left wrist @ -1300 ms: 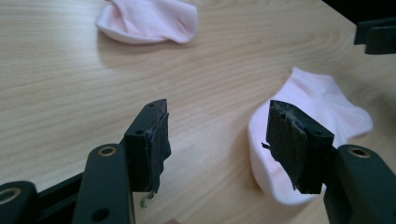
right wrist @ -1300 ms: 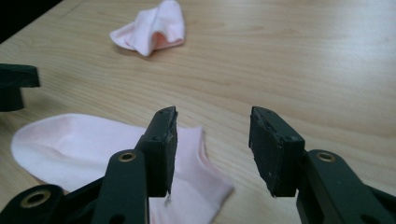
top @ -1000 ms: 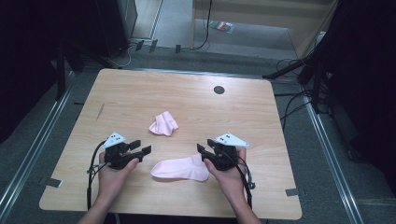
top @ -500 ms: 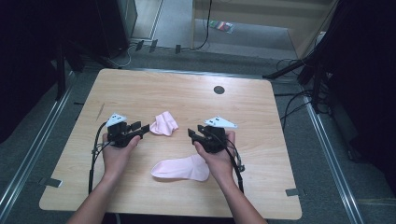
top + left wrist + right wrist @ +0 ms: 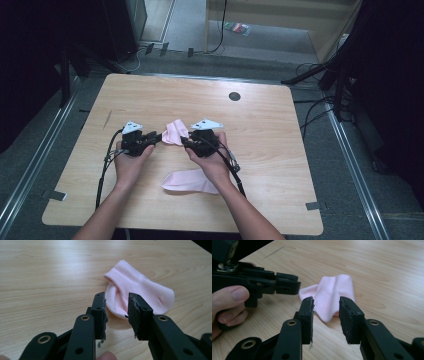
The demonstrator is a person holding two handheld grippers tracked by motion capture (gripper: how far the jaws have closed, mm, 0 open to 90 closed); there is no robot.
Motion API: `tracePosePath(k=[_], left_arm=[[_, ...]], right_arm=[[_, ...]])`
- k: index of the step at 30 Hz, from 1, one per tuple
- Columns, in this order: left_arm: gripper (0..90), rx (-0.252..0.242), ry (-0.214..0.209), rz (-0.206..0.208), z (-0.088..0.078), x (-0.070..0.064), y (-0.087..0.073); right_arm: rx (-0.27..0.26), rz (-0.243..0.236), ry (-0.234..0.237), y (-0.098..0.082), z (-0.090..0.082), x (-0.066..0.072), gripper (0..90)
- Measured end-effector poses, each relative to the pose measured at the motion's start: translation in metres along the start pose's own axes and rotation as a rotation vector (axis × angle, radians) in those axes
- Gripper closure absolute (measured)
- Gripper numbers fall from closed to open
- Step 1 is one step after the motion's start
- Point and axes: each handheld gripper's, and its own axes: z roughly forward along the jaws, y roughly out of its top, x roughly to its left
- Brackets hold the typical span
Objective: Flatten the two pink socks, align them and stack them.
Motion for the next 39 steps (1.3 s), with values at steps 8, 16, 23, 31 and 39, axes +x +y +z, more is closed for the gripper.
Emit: tracePosePath(k=[8, 16, 23, 31, 39], left_arm=[[75.3, 0.040, 0.024, 0.019, 0.007, -0.003, -0.001], [80.2, 0.102, 0.083, 0.023, 0.014, -0.006, 0.002], [90.0, 0.113, 0.074, 0.039, 0.015, -0.007, 0.002], [90.0, 0.114, 0.058, 0.041, 0.014, -0.007, 0.001], [90.0, 0.121, 0.056, 0.048, 0.014, -0.007, 0.001]], right_arm=[[0.033, -0.052, -0.003, 0.003, 0.037, 0.010, 68.1], [0.090, -0.077, -0.050, 0.001, 0.068, 0.005, 59.7], [0.143, -0.130, -0.101, -0.003, 0.085, 0.006, 54.5], [0.156, -0.086, -0.099, -0.001, 0.080, 0.001, 87.8], [0.098, 0.026, -0.128, 0.005, 0.061, -0.016, 87.6]])
